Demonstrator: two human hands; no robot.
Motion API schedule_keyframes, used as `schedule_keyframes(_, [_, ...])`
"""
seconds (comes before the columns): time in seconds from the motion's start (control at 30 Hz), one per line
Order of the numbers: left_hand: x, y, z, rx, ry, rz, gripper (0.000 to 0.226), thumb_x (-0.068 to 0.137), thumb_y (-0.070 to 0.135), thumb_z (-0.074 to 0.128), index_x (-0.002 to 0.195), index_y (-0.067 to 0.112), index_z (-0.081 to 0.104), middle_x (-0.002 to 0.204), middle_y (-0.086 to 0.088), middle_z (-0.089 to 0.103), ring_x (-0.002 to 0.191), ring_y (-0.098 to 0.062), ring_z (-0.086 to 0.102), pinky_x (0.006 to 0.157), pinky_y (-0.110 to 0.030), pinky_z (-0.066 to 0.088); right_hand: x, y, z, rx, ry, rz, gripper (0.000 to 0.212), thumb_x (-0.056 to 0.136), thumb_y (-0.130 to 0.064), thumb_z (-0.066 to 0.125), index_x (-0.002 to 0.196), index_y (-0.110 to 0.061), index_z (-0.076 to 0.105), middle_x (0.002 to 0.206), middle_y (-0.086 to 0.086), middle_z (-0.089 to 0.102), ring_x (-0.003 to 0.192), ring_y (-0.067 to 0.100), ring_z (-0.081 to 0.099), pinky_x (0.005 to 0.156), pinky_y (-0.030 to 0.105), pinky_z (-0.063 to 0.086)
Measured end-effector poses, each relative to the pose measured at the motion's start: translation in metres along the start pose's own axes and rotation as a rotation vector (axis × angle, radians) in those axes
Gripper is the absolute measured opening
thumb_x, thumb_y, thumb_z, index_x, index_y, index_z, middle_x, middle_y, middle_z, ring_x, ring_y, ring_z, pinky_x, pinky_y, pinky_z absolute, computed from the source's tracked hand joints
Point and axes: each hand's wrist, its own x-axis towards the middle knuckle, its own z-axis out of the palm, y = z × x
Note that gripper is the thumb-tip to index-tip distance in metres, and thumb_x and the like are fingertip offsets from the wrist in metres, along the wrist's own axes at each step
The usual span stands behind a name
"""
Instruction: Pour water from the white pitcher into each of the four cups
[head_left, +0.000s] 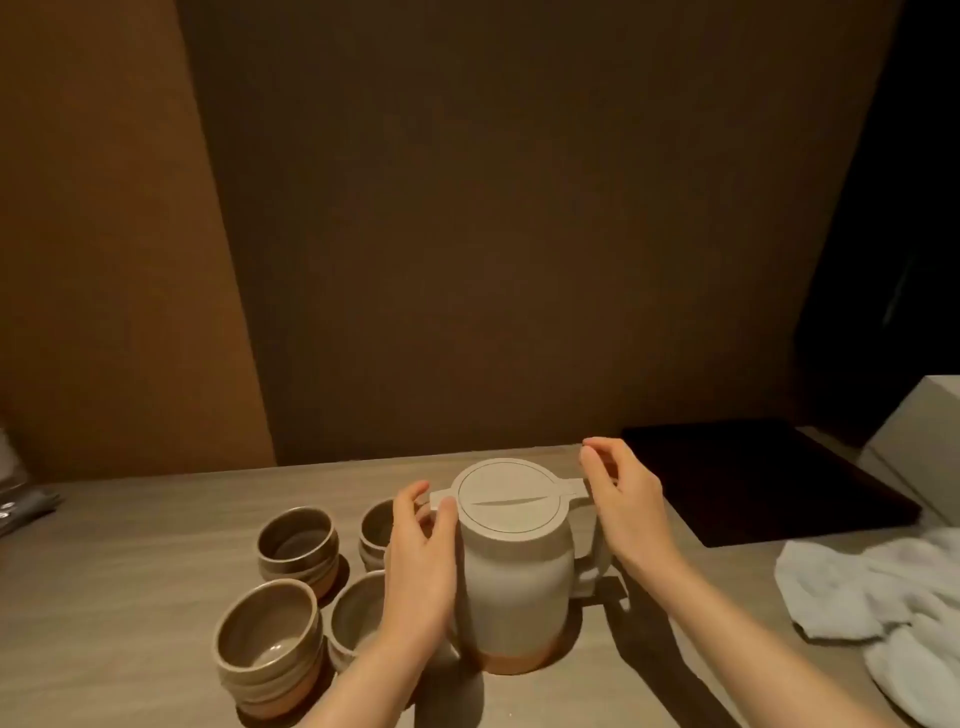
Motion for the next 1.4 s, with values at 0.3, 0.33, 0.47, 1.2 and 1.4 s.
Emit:
schedule_keyframes(0.3, [-0.023, -0.006, 0.024, 0.076, -0.066, 0.077, 0.066, 0.091, 0.059, 0.036, 0.148, 0.048, 0.006, 0.159, 0.012, 0.021, 0.146, -0.017, 0.020, 0.116, -0.041, 0.020, -0.004, 0.018, 0.009, 0.376, -0.115, 0.375, 0.041, 0.099, -0.044, 0.043, 0.085, -0.014, 0.067, 0.085, 0.005, 0.071, 0.081, 0.018, 0.067, 0.070, 0.028, 0.051])
schedule_keyframes(0.33, [-0.023, -0.008, 0.026, 0.104, -0.081, 0.100, 0.065, 0.090, 0.061, 0.035, 0.148, 0.049, 0.007, 0.159, 0.015, 0.019, 0.146, -0.013, 0.017, 0.116, -0.040, 0.018, -0.005, 0.019, 0.009, 0.395, -0.119, 0.389, 0.047, 0.099, -0.046, 0.043, 0.081, -0.010, 0.068, 0.078, 0.005, 0.071, 0.074, 0.016, 0.066, 0.065, 0.024, 0.050])
schedule_keyframes(0.47, [-0.023, -0.013, 0.030, 0.180, -0.102, 0.131, 0.054, 0.094, 0.056, 0.036, 0.145, 0.049, 0.019, 0.152, 0.016, 0.026, 0.141, -0.008, 0.023, 0.111, -0.033, 0.022, -0.008, 0.023, 0.007, 0.466, -0.106, 0.376, 0.057, 0.096, -0.049, 0.044, 0.067, -0.004, 0.064, 0.057, 0.007, 0.060, 0.052, 0.016, 0.056, 0.051, 0.023, 0.046])
schedule_keyframes(1.2, [-0.033, 0.021, 0.009, 0.074, -0.023, 0.324, 0.032, 0.097, 0.051, 0.041, 0.129, 0.046, 0.039, 0.130, 0.018, 0.050, 0.120, -0.004, 0.048, 0.099, -0.039, 0.048, -0.036, -0.054, -0.020, 0.635, 0.182, 0.382, 0.036, 0.088, -0.027, 0.061, 0.056, -0.013, 0.054, 0.054, -0.001, 0.050, 0.050, 0.010, 0.045, 0.050, 0.026, 0.032])
schedule_keyframes(1.4, [-0.048, 0.057, -0.008, 0.097, -0.046, 0.393, 0.041, 0.096, 0.056, 0.037, 0.134, 0.040, 0.038, 0.132, 0.015, 0.049, 0.120, -0.007, 0.047, 0.097, -0.034, 0.049, -0.042, -0.092, -0.040, 0.639, 0.186, 0.386, 0.034, 0.083, -0.034, 0.062, 0.058, -0.014, 0.054, 0.063, 0.006, 0.053, 0.059, 0.017, 0.048, 0.054, 0.030, 0.034])
